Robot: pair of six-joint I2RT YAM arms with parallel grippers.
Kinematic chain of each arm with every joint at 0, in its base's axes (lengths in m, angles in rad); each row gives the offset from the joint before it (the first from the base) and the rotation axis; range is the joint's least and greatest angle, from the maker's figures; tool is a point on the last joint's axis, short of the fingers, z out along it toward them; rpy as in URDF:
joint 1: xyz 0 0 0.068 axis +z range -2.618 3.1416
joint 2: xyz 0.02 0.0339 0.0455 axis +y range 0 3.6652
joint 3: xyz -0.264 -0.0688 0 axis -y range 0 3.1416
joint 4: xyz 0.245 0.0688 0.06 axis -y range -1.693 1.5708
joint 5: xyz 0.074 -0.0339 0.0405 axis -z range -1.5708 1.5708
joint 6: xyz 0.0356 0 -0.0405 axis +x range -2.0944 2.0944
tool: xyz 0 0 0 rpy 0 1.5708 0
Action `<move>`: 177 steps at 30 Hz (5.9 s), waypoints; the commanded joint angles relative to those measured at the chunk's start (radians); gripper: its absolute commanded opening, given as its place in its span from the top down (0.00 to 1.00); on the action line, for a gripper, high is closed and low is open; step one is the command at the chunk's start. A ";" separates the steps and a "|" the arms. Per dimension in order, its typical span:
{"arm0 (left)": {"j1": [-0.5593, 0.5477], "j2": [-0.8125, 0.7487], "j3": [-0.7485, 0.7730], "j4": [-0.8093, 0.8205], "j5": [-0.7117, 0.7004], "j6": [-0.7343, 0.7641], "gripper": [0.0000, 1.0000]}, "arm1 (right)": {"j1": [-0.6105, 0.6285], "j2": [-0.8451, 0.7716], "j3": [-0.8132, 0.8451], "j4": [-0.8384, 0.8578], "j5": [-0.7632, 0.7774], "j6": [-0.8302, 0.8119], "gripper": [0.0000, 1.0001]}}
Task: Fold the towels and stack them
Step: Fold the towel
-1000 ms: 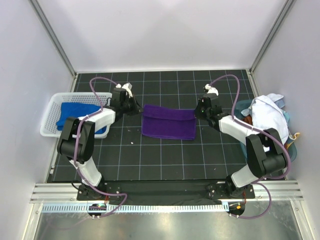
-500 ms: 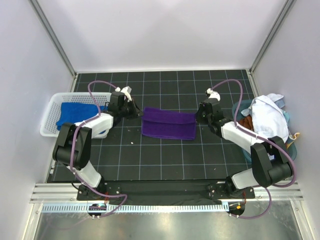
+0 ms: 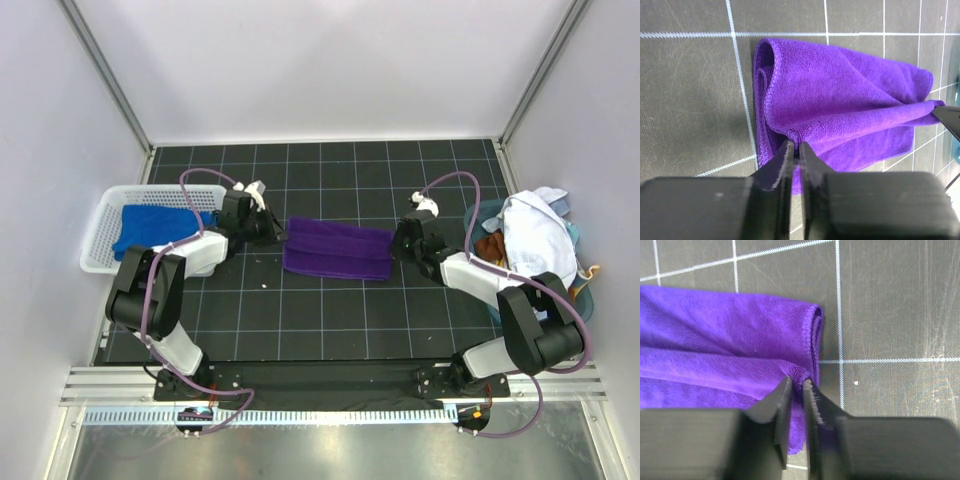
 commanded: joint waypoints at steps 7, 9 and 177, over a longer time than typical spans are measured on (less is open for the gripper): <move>-0.026 -0.081 -0.033 0.005 0.014 0.017 0.68 | 0.007 -0.085 0.004 0.006 0.005 -0.005 0.62; -0.025 -0.119 -0.035 -0.011 0.002 0.012 0.67 | 0.009 -0.117 0.010 -0.023 0.007 -0.006 0.62; -0.355 0.149 0.226 -0.325 -0.213 0.060 0.81 | 0.055 0.306 0.331 -0.298 0.086 0.058 0.62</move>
